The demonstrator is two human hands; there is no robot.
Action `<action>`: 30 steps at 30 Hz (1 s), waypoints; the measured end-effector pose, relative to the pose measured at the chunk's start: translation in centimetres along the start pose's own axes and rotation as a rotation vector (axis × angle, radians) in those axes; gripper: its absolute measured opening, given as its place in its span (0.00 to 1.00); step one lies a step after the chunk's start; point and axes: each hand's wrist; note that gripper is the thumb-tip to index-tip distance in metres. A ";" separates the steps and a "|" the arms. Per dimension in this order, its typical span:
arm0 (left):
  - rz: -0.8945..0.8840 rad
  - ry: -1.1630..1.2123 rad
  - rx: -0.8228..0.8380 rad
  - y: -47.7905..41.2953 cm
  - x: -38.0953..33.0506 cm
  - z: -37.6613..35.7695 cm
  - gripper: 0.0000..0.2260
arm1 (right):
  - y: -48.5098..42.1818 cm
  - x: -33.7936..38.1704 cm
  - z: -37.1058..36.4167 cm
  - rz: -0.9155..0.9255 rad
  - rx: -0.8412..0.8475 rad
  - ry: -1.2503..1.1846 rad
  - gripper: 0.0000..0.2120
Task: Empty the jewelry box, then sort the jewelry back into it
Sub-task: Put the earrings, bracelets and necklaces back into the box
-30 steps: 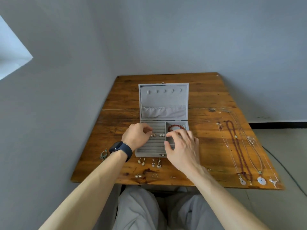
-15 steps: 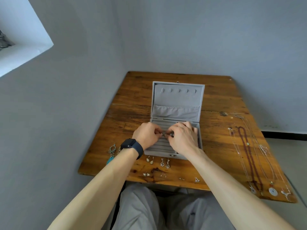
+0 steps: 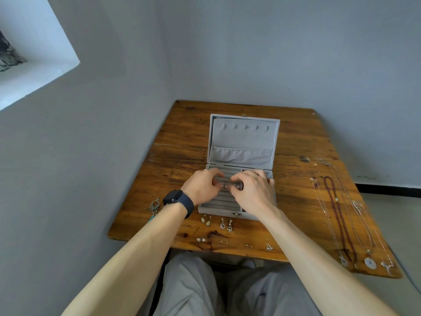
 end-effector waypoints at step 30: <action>0.226 -0.280 -0.186 9.3 -3.7 -4.3 0.11 | 9.9 1.3 -3.3 -0.286 -0.086 -0.125 0.11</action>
Point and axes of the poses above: each hand's wrist, its own y-axis away from the middle knuckle, its own z-axis out of the back of the hand, x = y × z, and after that the axes turned 5 degrees about -z, right-handed
